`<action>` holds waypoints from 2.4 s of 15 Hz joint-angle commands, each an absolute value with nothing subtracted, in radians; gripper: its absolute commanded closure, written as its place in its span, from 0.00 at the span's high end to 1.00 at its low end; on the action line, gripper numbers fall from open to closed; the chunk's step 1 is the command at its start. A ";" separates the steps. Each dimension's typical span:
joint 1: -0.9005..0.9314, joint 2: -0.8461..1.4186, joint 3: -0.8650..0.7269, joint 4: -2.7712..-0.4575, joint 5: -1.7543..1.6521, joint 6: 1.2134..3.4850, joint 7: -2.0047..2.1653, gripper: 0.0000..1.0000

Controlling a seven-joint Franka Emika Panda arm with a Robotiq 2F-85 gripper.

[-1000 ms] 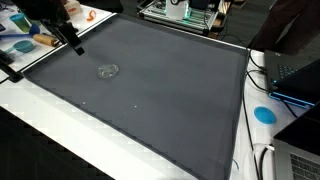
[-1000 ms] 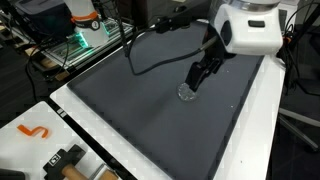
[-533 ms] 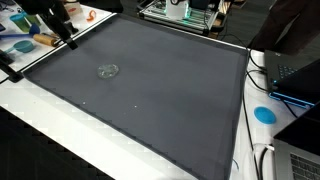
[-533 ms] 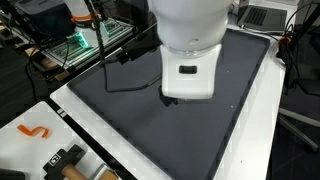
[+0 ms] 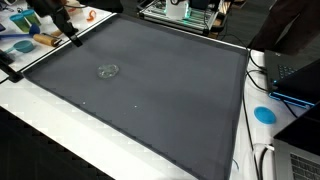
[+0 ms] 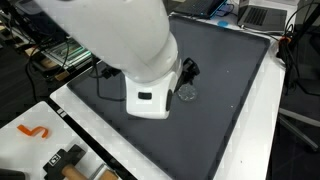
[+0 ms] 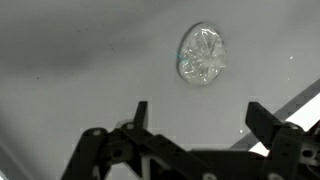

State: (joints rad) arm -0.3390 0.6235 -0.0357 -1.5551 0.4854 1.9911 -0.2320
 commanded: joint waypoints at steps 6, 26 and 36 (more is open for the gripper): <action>-0.387 0.590 -0.017 -1.670 0.651 2.058 -0.343 1.00; -0.381 0.547 -0.017 -1.765 0.744 2.161 -0.545 1.00; -0.311 0.475 -0.025 -1.808 0.665 2.212 -0.606 1.00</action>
